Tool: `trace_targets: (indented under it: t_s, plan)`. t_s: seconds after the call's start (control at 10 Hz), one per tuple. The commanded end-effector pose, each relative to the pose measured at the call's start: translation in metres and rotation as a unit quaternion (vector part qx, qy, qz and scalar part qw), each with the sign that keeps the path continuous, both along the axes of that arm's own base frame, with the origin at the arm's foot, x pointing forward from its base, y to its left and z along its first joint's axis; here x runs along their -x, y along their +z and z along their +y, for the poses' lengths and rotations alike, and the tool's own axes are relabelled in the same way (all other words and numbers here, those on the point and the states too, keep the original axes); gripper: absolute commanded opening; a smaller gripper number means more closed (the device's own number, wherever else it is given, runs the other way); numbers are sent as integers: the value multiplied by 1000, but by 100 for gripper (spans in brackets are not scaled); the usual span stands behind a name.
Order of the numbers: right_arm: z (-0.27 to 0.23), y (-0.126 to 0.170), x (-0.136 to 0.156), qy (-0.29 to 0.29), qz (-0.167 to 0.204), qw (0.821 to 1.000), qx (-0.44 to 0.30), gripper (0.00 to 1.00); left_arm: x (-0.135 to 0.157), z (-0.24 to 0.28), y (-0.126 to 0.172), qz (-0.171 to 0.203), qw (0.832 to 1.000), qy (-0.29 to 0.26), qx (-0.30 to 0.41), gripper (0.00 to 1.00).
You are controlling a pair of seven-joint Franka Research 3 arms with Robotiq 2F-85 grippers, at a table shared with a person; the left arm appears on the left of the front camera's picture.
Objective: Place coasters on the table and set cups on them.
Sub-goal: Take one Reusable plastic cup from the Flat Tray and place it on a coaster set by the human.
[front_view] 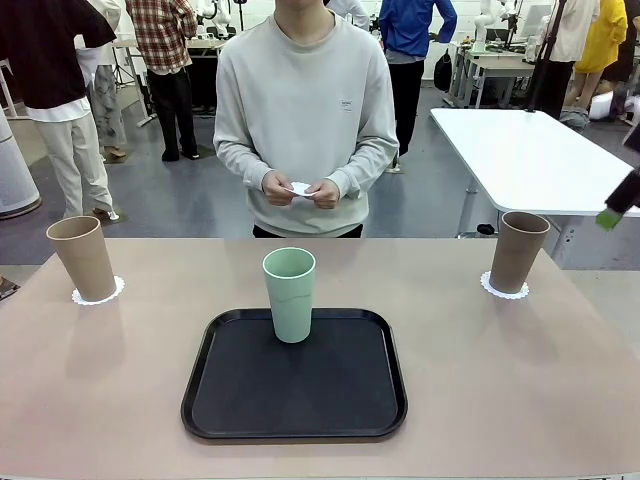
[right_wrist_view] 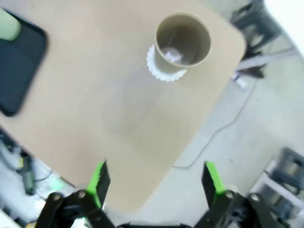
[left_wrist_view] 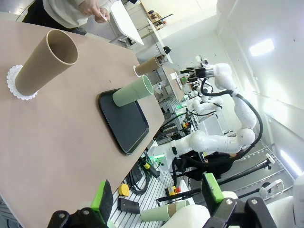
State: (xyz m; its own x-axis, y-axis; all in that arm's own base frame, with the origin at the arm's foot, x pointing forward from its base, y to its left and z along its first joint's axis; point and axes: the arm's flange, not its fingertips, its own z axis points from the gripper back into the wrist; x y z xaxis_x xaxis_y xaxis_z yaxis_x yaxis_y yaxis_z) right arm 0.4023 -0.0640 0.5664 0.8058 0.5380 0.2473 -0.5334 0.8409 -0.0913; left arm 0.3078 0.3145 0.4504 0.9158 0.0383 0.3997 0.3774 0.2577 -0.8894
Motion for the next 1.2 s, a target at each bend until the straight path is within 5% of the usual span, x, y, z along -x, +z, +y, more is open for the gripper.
trace_targets:
  t_s: [0.0,0.3,0.4,1.1]
  plan:
    - [12,26,-5,-29,13,999,7,100,2,1,2,-2,1000,0,5,100]
    - [17,30,-12,-45,53,998,-2,100,2,1,2,-2,1000,0,5,100]
    - [20,44,5,-42,13,999,1,100,2,1,2,-2,1000,0,5,100]
    - [20,44,5,-42,13,999,1,100,2,1,2,-2,1000,0,5,100]
